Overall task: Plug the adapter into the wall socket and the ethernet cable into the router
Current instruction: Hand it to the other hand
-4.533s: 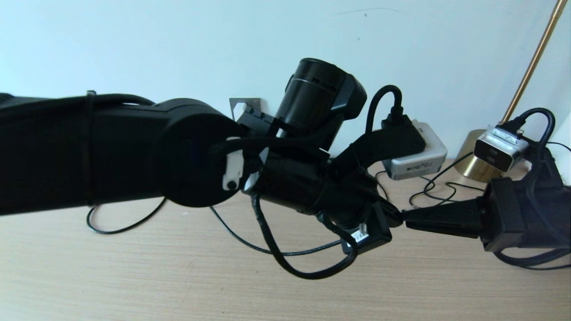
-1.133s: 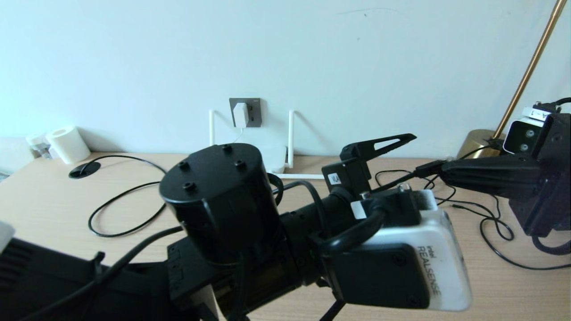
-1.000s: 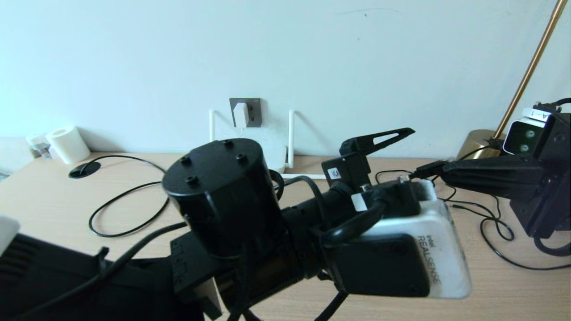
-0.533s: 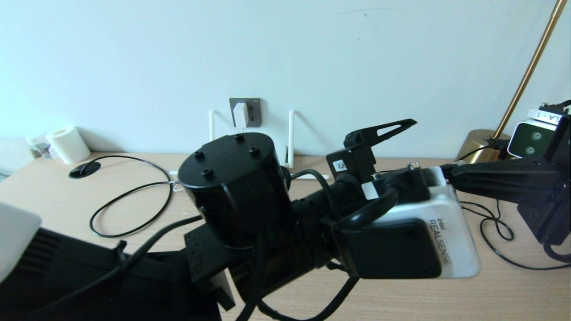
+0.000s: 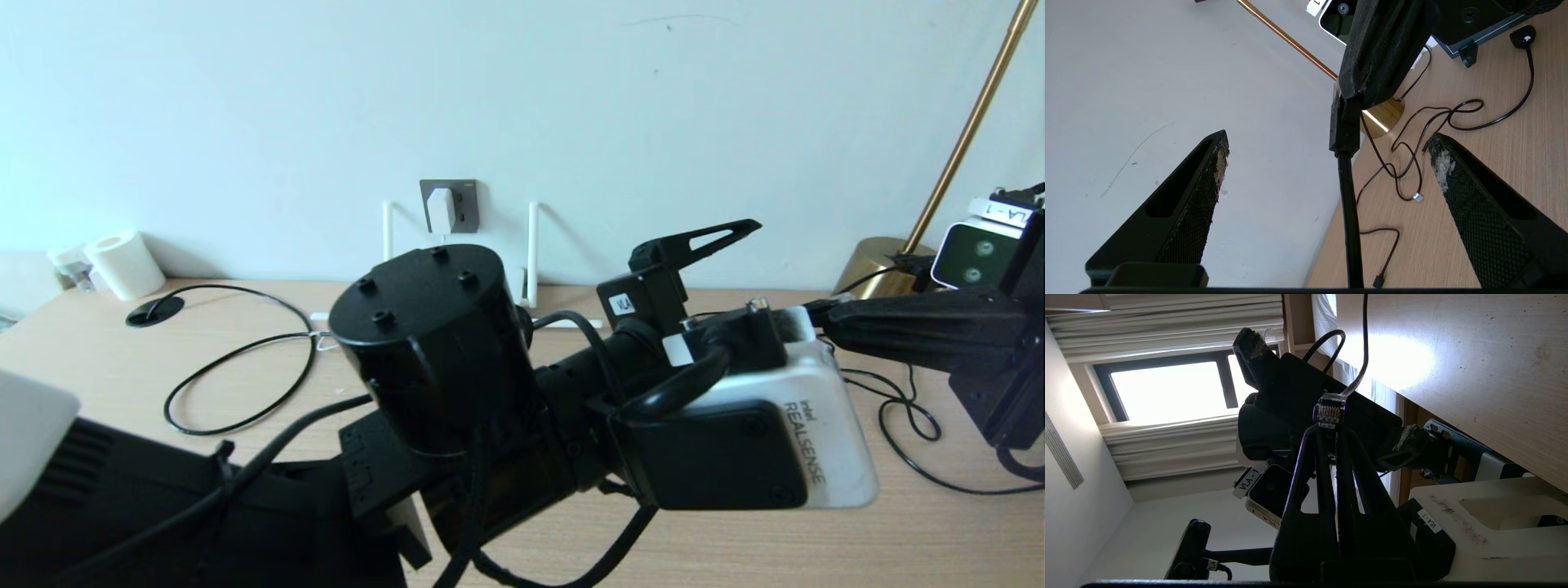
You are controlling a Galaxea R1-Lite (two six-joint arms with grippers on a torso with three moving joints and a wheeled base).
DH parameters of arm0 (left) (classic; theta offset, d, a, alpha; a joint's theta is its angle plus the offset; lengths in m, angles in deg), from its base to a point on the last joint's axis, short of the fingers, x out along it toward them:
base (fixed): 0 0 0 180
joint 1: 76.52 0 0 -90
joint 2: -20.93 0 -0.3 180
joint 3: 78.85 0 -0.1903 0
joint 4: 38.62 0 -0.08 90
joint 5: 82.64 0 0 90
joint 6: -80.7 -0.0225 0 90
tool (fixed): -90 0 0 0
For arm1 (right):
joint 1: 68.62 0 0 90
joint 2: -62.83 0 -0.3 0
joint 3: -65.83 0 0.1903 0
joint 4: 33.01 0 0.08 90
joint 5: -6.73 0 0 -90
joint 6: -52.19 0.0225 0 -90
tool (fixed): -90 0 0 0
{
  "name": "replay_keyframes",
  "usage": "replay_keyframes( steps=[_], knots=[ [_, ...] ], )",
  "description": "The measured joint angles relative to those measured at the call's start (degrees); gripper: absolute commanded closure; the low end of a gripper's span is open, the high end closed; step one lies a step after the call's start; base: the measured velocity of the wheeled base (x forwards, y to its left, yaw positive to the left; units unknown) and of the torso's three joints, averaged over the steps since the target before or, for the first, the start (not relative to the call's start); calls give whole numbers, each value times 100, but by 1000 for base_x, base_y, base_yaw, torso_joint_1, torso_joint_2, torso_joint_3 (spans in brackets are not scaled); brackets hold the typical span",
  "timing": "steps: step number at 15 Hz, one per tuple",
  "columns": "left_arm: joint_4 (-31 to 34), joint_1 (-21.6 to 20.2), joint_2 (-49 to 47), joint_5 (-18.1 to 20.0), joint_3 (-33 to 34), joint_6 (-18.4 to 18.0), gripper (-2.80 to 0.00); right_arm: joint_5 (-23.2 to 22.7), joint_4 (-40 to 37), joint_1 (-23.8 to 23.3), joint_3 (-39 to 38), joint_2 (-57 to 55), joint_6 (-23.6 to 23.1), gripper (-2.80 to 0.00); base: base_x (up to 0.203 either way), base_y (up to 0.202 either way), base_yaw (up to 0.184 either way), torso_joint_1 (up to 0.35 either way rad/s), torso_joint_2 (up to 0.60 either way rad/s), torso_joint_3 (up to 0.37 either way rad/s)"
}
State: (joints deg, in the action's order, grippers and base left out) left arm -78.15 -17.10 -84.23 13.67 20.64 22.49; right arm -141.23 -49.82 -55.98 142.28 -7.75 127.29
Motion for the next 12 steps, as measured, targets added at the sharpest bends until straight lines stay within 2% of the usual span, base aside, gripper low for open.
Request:
replay_keyframes(
  steps=[1,12],
  knots=[
    [0,0,0,0,4,-2,0,-1,4,0,0,-2,-2,0,0,0,0,0,0,0],
    [21,65,-13,4,28,6,0,-77,0,9,1,-9,-3,0,0,0,0,0,0,0]
  ],
)
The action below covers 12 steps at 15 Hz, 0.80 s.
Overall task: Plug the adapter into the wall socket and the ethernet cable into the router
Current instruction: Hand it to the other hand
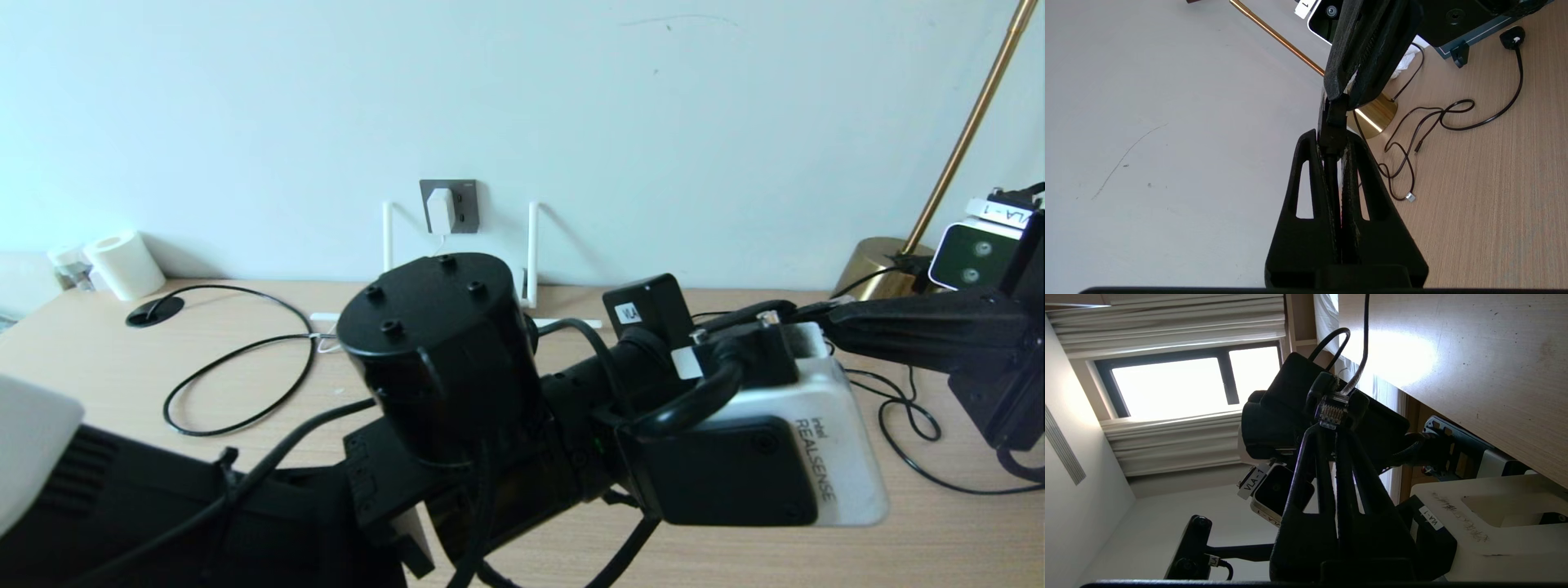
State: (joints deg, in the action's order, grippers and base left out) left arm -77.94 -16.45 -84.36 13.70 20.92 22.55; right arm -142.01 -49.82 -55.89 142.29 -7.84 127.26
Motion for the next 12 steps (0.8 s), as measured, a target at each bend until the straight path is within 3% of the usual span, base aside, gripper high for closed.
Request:
replay_keyframes(
  steps=[5,6,12],
  knots=[
    [-9,38,0,-6,9,7,0,-6,-6,0,-7,-6,15,0,0,0,0,0,0,0],
    [-6,40,2,-4,17,7,0,-6,-3,0,-15,0,12,-280,0,0,0,0,0,0],
    [-4,35,92,-70,189,43,0,44,24,-9,-98,266,-12,-280,0,0,0,0,0,0]
  ],
)
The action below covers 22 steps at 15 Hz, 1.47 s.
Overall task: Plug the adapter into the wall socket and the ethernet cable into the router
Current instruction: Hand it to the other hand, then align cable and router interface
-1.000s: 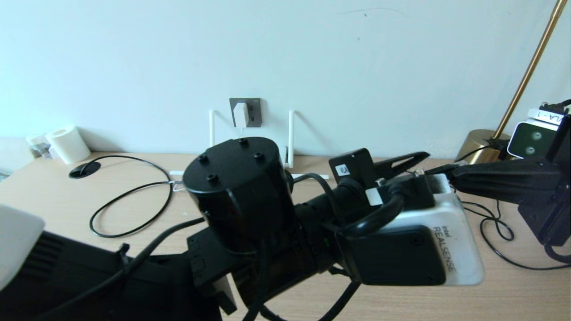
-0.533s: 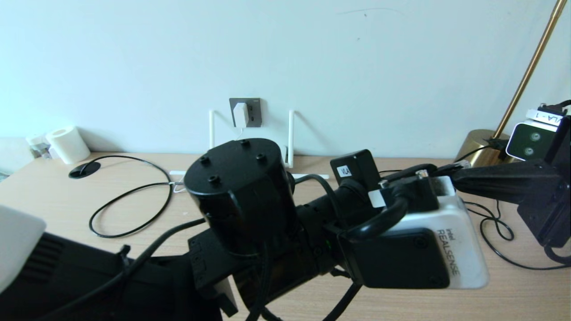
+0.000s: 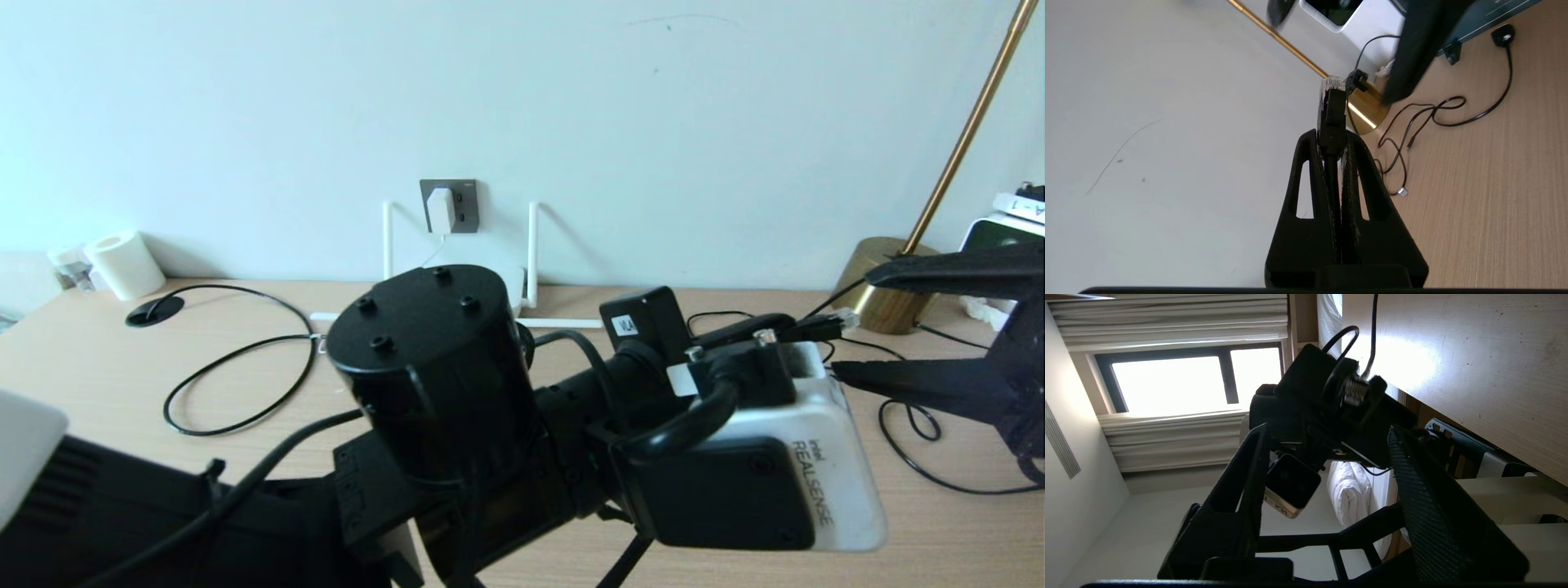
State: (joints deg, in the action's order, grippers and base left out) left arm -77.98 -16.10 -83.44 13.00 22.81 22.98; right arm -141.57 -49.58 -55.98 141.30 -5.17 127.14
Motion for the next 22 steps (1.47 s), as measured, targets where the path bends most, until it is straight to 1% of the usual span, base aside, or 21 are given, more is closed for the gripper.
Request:
replay_keyframes(
  steps=[2,3,4,5,6,7,8,9,11,12,13,14,15,16,17,19,20,21,22],
  knots=[
    [11,-36,96,-188,66,142,0,65,-4,-10,-114,290,-46,-280,0,0,0,0,0,0],
    [16,-78,143,-257,91,287,0,156,-4,-33,-193,454,-106,-280,0,0,0,0,0,0],
    [35,-160,197,-330,117,517,0,294,-16,-107,-297,630,-234,-280,0,0,0,0,0,0],
    [107,-273,260,-428,137,858,0,464,-56,-259,-416,821,-463,-280,0,0,0,0,0,0],
    [259,-411,331,-521,139,1285,0,660,-178,-437,-543,1004,-783,-280,0,0,0,0,0,0],
    [565,-598,441,-604,132,1825,0,903,-377,-613,-673,1190,-1239,-280,0,0,0,0,0,0],
    [966,-833,586,-661,103,2391,0,1216,-613,-749,-802,1364,-1806,-280,0,0,0,0,0,0],
    [1458,-1076,744,-690,79,2928,0,1650,-869,-834,-952,1519,-2427,0,0,0,0,0,0,0],
    [2581,-1599,1045,-719,-15,4068,0,2924,-1236,-931,-1333,1859,-3737,0,0,0,0,0,0,0],
    [3062,-1804,1145,-733,-63,4563,0,3464,-1317,-953,-1486,2063,-4200,0,0,0,0,0,0,0],
    [3502,-1962,1219,-784,-95,5022,0,3905,-1419,-968,-1607,2310,-4536,0,0,0,0,0,0,0],
    [3867,-2050,1254,-918,-109,5393,0,4241,-1637,-975,-1686,2585,-4818,0,0,0,0,0,0,0],
    [4146,-2096,1256,-1144,-118,5691,0,4539,-1920,-983,-1751,2864,-5109,0,0,0,0,0,0,0],
    [4328,-2127,1225,-1461,-129,5958,0,4899,-2212,-989,-1826,3168,-5468,0,0,0,0,0,0,0],
    [4389,-2133,1153,-1829,-144,6184,0,5313,-2412,-997,-1928,3476,-5801,0,0,0,0,0,0,0],
    [4402,-2142,922,-2586,-246,6679,0,6234,-2556,-1008,-2224,4026,-6401,0,0,0,0,0,0,0],
    [4406,-2142,786,-2859,-313,6970,0,6555,-2568,-1008,-2417,4279,-6709,0,0,0,0,0,0,0],
    [4417,-2142,652,-3049,-349,7195,0,6638,-2572,-1008,-2618,4528,-6965,0,0,0,0,0,0,0],
    [4419,-2142,508,-3232,-377,7365,0,6523,-2569,-1012,-2815,4811,-7194,0,0,0,0,0,0,0]
  ],
)
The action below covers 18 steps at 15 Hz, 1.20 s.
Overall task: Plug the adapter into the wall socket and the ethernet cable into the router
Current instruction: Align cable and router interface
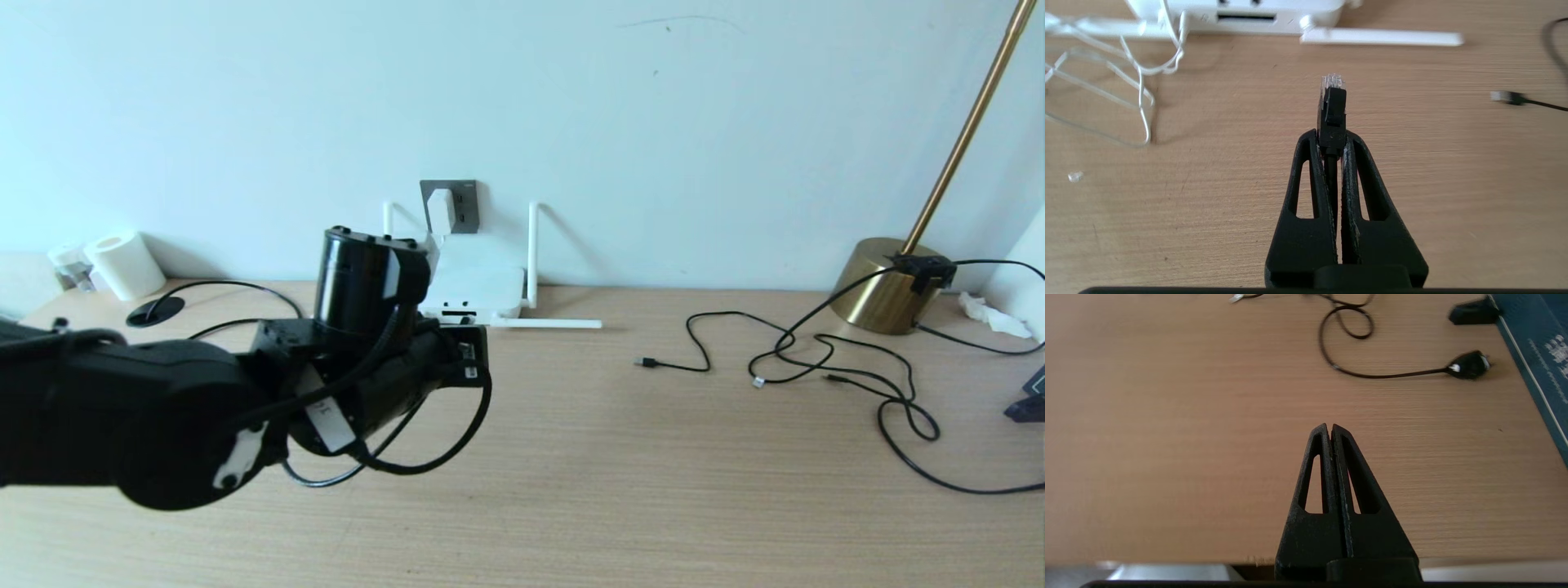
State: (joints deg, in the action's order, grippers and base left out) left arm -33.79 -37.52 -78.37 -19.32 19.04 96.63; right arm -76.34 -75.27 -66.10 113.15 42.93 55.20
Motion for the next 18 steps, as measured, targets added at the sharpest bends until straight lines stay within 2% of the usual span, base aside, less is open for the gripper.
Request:
replay_keyframes(
  steps=[3,5,8,13,15,18],
  knots=[
    [5,5,-462,-343,-155,366,0,-659,2,-104,-467,945,-449,0,0,0,0,0,0,0],
    [12,0,-787,-531,-359,659,0,-886,49,-155,-908,1504,-640,0,0,0,0,0,0,0],
    [13,-11,-1117,-563,-487,992,0,-716,819,-190,-1753,1863,-816,0,0,0,0,0,0,0],
    [-20,-50,-1375,-547,-481,1146,0,-661,1972,-201,-2324,1987,-884,0,0,0,0,0,0,0],
    [-24,-99,-1377,-471,-482,1144,0,-664,2056,-201,-2380,1990,-828,0,0,0,0,0,0,0],
    [5,-263,-1252,144,-460,1127,0,-556,2083,-201,-2393,1992,-313,0,0,0,0,0,0,0]
  ],
)
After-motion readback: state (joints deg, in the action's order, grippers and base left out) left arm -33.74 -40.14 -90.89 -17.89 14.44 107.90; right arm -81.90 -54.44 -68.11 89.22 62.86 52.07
